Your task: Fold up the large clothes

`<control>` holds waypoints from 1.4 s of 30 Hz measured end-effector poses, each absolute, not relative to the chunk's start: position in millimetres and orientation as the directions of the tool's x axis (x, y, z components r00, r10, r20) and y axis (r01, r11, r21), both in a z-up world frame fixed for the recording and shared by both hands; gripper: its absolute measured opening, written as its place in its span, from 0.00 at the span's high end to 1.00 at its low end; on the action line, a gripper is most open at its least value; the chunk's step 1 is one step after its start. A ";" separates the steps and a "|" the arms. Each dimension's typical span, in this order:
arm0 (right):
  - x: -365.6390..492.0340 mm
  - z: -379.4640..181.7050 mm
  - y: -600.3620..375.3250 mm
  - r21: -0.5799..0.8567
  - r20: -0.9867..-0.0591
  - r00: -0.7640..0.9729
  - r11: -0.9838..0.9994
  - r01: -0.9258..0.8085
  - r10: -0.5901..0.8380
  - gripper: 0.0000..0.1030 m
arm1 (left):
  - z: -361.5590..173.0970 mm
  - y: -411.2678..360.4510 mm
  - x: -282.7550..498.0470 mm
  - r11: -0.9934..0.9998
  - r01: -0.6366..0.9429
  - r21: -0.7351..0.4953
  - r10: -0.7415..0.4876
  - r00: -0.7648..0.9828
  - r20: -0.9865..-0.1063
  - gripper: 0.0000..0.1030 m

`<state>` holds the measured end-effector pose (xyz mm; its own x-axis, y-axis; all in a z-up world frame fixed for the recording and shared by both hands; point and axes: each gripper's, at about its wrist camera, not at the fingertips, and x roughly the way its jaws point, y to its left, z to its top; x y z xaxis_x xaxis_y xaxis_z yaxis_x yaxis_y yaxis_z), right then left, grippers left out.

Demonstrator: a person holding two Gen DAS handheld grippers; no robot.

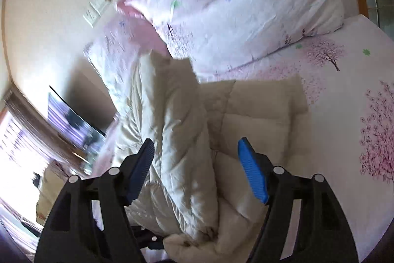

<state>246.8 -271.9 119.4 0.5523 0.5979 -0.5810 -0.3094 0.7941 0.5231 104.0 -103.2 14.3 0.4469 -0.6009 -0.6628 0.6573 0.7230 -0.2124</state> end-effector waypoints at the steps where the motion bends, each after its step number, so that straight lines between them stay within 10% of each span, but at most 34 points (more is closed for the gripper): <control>1: 248.4 117.7 -270.2 0.515 -0.592 0.550 0.801 -0.304 0.589 0.31 | 15.0 -105.6 103.6 0.722 0.659 -0.212 -0.599 0.443 -0.667 0.80; 6: 254.5 110.8 -270.2 0.579 -0.579 0.520 0.765 -0.281 0.629 0.33 | 15.2 -104.7 104.6 0.718 0.672 -0.182 -0.582 0.435 -0.687 0.80; 10: 258.7 107.0 -270.7 0.582 -0.569 0.521 0.759 -0.290 0.636 0.82 | 16.1 -106.6 101.7 0.717 0.680 -0.154 -0.574 0.450 -0.684 0.76; 20: 260.4 93.8 -294.3 0.622 -0.569 0.523 0.748 -0.230 0.634 0.84 | 105.4 -19.0 93.8 0.638 0.695 -0.331 -0.738 0.429 -0.521 0.38; 29: 262.4 87.3 -307.1 0.660 -0.561 0.520 0.728 -0.188 0.643 0.85 | 109.9 23.6 162.1 0.877 0.464 -0.122 -0.431 0.651 -0.624 0.43; 42: 297.2 50.1 -343.3 0.632 -0.674 0.473 0.775 -0.031 0.568 0.84 | 90.8 -15.5 176.2 0.849 0.503 -0.162 -0.468 0.574 -0.672 0.43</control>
<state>297.2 -343.3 50.1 0.4725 0.5682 -0.6737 -0.0308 0.7746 0.6317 176.2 -15.5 90.8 0.5737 -0.4682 -0.6720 0.5033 0.8489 -0.1618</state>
